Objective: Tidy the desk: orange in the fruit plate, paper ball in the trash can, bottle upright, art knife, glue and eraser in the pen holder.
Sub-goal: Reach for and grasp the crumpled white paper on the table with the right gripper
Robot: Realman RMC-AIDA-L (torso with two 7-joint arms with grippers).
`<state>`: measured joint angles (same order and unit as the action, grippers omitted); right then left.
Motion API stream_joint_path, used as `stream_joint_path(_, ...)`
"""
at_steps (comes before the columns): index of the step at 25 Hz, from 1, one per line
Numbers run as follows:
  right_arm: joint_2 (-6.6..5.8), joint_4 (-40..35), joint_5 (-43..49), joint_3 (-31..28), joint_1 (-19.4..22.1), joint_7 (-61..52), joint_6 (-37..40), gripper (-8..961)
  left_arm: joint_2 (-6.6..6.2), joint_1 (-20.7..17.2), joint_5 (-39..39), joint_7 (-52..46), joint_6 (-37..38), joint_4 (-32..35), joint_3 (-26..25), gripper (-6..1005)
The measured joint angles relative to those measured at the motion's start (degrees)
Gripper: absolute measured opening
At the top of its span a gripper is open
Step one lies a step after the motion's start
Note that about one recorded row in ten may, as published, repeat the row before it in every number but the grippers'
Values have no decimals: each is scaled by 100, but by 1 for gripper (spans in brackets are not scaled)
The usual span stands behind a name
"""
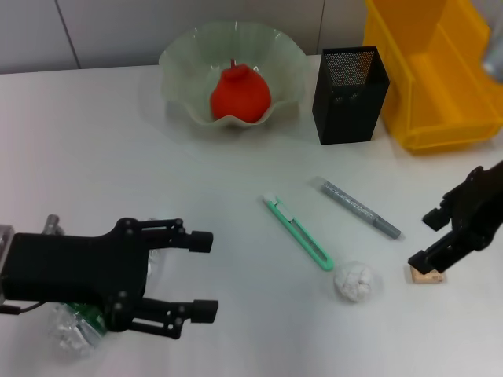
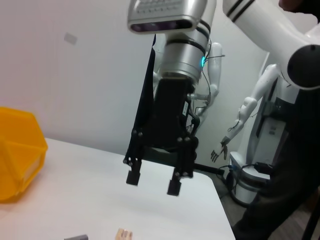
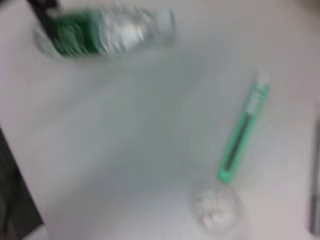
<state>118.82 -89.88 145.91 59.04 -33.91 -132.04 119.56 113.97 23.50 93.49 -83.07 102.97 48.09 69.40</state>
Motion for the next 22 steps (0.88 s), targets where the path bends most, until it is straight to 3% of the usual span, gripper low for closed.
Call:
stream_joint_path(5, -1, 249, 270, 475, -470, -612, 9, 641, -31, -119, 3, 93, 113, 7, -5, 863)
stream_joint_path(10, 11, 1330, 359, 801, -1169, -1324, -199, 638, -63, -292, 19, 170, 184, -5, -14, 863)
stream_joint_path(22, 56, 2697, 636, 2066, -1562, -1968, -1597, 631, -70, -424, 60, 275, 223, -44, -11, 864)
